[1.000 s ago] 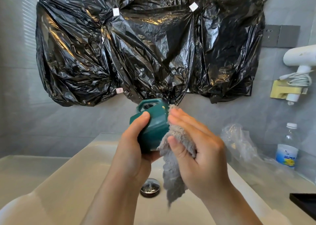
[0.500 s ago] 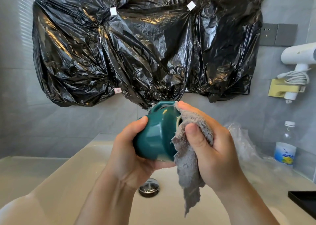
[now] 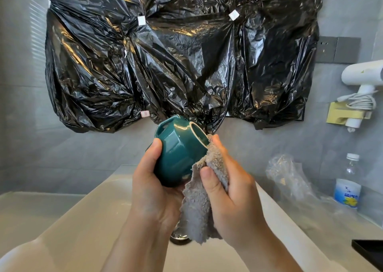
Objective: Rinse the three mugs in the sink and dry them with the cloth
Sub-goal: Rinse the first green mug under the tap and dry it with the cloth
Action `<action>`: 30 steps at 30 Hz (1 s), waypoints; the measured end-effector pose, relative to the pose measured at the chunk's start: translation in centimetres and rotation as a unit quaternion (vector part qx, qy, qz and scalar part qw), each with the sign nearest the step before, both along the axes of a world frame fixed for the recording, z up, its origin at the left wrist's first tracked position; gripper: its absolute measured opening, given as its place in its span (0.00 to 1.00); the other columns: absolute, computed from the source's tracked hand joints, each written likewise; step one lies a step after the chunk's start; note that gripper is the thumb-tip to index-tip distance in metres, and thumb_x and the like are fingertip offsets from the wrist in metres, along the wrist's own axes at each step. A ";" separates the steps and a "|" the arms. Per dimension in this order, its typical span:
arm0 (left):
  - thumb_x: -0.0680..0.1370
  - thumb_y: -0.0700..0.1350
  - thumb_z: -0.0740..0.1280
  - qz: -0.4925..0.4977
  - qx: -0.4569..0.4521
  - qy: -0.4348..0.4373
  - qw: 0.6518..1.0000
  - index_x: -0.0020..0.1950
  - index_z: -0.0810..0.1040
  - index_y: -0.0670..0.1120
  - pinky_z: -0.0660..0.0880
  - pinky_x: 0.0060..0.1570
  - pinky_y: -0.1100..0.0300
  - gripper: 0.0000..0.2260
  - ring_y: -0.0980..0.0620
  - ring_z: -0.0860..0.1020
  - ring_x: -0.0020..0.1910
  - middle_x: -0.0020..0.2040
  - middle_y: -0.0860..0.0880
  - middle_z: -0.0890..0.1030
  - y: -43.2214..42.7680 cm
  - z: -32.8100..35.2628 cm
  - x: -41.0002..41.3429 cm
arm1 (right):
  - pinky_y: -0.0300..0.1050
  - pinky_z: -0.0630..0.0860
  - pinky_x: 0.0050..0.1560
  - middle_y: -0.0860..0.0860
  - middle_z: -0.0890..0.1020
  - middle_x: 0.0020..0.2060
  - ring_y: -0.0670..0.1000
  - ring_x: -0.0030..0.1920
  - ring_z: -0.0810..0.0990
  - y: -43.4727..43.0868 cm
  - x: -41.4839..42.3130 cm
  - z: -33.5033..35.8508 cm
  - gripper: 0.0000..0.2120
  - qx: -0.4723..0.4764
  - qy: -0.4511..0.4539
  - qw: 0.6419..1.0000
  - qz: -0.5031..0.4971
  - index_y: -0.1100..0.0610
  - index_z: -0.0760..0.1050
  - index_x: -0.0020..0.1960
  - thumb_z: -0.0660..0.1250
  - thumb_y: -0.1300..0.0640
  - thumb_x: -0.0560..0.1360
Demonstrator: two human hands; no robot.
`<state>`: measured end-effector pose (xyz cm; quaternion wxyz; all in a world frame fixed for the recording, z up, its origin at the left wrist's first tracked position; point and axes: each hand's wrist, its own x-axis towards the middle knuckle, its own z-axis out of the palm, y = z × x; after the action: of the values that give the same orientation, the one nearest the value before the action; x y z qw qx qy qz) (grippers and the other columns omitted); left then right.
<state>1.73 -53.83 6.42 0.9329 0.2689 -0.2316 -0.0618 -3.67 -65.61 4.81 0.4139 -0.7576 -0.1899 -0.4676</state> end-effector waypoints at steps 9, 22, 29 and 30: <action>0.64 0.54 0.74 0.014 0.107 -0.077 0.991 0.67 0.78 0.41 0.81 0.51 0.47 0.33 0.39 0.84 0.54 0.59 0.37 0.84 -0.1 -0.2 -0.6 | 0.55 0.64 0.75 0.44 0.69 0.75 0.43 0.75 0.66 0.1 -0.3 0.4 0.28 0.107 0.018 0.987 0.116 0.39 0.61 0.74 0.59 0.38 0.75; 0.65 0.52 0.74 -0.010 0.123 -0.105 0.987 0.58 0.85 0.45 0.83 0.41 0.52 0.23 0.45 0.86 0.49 0.53 0.42 0.86 0.2 -0.3 -0.2 | 0.38 0.81 0.45 0.46 0.87 0.48 0.48 0.50 0.86 -1.2 0.3 0.8 0.20 0.198 0.065 0.966 0.152 0.41 0.82 0.54 0.71 0.33 0.67; 0.64 0.51 0.75 0.005 0.137 -0.118 0.984 0.56 0.85 0.47 0.81 0.37 0.57 0.21 0.48 0.86 0.45 0.50 0.45 0.87 0.1 -0.3 -0.5 | 0.58 0.79 0.59 0.53 0.84 0.59 0.56 0.60 0.82 -1.7 0.8 0.5 0.33 0.201 0.092 0.955 0.196 0.47 0.76 0.67 0.73 0.32 0.68; 0.64 0.52 0.75 0.012 0.142 -0.119 0.983 0.59 0.83 0.47 0.81 0.37 0.56 0.24 0.48 0.86 0.46 0.51 0.44 0.86 0.1 -0.3 -0.5 | 0.59 0.79 0.59 0.51 0.85 0.58 0.54 0.60 0.83 -1.7 0.9 0.4 0.33 0.207 0.094 0.956 0.185 0.46 0.76 0.66 0.72 0.30 0.67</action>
<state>1.21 -53.77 6.10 0.8517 0.4070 -0.3262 -0.0506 -2.80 -67.34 5.24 0.6569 -0.6477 -0.1864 -0.3380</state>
